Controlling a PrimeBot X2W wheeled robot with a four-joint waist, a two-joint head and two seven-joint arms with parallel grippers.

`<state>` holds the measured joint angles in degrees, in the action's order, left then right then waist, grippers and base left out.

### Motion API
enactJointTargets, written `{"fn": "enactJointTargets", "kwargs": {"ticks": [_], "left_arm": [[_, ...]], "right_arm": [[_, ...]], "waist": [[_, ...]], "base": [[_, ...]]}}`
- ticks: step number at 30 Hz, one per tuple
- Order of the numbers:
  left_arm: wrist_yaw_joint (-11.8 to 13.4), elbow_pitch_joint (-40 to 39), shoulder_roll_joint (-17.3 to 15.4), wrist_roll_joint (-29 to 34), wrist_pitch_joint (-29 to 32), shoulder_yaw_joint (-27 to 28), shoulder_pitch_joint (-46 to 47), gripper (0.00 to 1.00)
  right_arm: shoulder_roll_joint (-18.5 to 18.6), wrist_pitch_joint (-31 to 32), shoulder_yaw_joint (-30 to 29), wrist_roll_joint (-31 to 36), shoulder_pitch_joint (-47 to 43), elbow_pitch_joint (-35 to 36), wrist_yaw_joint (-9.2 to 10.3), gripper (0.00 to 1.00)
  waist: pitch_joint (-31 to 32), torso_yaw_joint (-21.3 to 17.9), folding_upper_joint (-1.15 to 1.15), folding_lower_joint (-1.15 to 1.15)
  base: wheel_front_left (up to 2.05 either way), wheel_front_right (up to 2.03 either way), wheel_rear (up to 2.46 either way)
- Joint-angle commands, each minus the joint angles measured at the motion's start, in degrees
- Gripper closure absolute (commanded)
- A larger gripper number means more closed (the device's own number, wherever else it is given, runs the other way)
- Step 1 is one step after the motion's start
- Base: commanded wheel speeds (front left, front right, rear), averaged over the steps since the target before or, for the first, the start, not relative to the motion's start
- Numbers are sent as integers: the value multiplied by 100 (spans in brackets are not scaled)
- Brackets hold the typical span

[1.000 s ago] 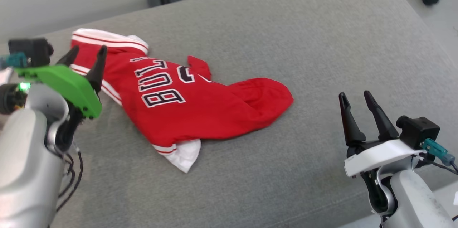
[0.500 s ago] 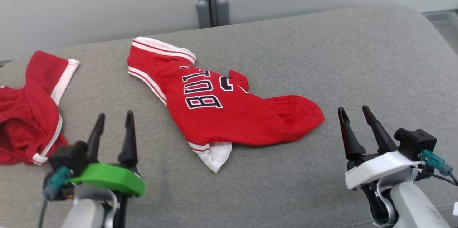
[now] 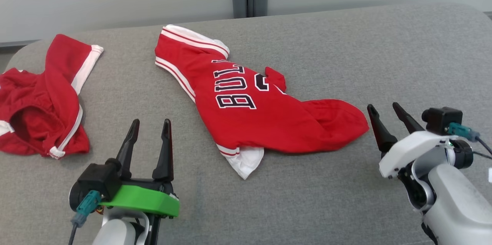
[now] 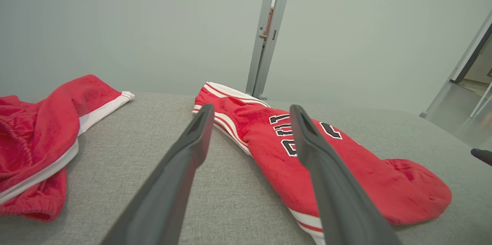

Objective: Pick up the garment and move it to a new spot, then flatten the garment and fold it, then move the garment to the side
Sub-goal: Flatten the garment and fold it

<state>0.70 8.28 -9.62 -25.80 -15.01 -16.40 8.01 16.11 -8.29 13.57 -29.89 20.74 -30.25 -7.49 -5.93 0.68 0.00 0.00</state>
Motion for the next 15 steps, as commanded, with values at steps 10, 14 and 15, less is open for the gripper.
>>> {"fn": "enactJointTargets", "kwargs": {"ticks": [10, 14, 15], "left_arm": [[-427, 209, 401, 360, -21, 363, -74, 0], [-489, 303, 472, 413, -21, 482, -94, 0], [-511, 326, 488, 431, -21, 509, -102, 0]], "right_arm": [[236, 1782, 489, -1189, 1151, -1591, 0, 0], [188, 2205, 627, -1404, 1225, -1919, 0, 0], [187, 2163, 663, -1431, 1228, -1930, 0, 5]], "waist": [[-343, 607, 0, 0], [-326, 668, 0, 0], [-315, 668, 0, 0]], "base": [[0, 0, 0], [0, 0, 0], [0, 0, 0]]}}
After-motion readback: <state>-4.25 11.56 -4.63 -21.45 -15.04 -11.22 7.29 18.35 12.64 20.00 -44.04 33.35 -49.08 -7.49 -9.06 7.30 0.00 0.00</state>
